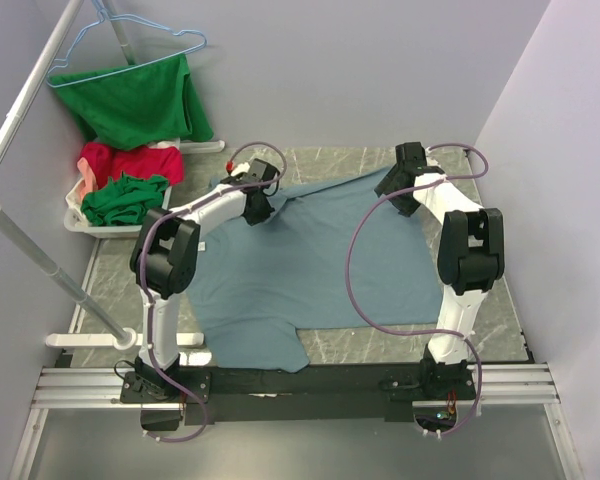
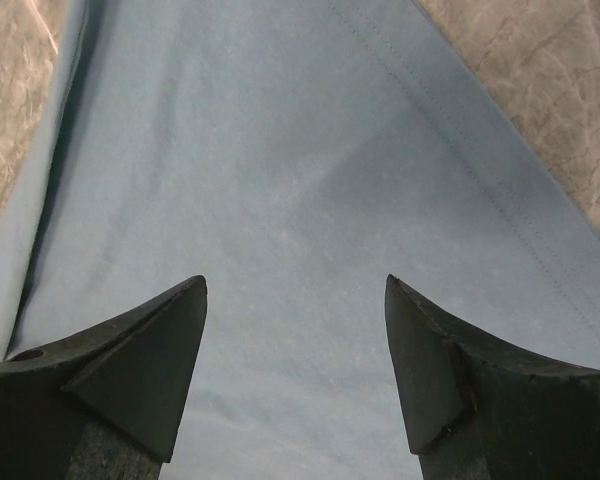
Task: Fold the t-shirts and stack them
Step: Fold the tshirt
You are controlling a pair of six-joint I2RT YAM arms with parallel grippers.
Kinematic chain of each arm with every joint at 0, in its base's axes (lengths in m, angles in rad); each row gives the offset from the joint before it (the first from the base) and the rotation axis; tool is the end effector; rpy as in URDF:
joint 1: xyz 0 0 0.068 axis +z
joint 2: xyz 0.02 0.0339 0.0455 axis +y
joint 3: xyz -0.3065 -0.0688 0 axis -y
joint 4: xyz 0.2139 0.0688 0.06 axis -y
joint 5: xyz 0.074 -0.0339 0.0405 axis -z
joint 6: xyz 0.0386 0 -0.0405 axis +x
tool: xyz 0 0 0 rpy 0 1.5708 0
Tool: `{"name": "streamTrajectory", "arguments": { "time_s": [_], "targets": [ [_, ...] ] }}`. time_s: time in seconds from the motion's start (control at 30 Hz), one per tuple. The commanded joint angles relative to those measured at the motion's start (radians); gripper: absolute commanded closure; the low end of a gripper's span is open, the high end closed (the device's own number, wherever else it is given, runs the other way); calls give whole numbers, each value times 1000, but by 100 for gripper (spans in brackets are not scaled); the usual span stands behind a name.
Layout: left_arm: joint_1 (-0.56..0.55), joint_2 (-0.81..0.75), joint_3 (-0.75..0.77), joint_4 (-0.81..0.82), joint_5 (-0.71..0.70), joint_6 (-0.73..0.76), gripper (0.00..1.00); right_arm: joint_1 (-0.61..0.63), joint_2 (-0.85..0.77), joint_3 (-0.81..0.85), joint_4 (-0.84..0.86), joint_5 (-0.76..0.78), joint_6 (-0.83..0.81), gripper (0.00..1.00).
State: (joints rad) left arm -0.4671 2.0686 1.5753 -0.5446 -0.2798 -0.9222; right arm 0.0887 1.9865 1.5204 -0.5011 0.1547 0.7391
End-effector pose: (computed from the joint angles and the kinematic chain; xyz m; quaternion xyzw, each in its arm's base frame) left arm 0.3973 -0.1884 0.2387 -0.2513 0.9224 -0.0635 0.2864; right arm 0.4243 0.0318 0.2590 0.3259 0.8947 0.0516 0.3010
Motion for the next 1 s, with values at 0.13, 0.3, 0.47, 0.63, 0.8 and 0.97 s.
{"name": "streamTrajectory", "arguments": {
  "time_s": [0.13, 0.3, 0.47, 0.63, 0.8, 0.97],
  "targets": [
    [19, -56, 101, -11, -150, 54, 75, -4, -35, -12, 19, -12, 8, 22],
    [19, -25, 198, -74, -219, 88, 47, -1, -38, -23, 26, -20, 8, 22],
    [37, -47, 169, -89, -254, 60, 40, 11, -40, -25, 26, -15, -3, 22],
    [93, -33, 105, -138, -259, -10, 43, 17, -38, -35, 32, -15, -4, 22],
    [148, -73, 11, -80, -242, -15, 45, 16, -35, -46, 33, -10, -9, 22],
    [197, -59, -17, -35, -190, 6, 48, 16, -35, -52, 33, -4, -7, 22]
  ]
}}
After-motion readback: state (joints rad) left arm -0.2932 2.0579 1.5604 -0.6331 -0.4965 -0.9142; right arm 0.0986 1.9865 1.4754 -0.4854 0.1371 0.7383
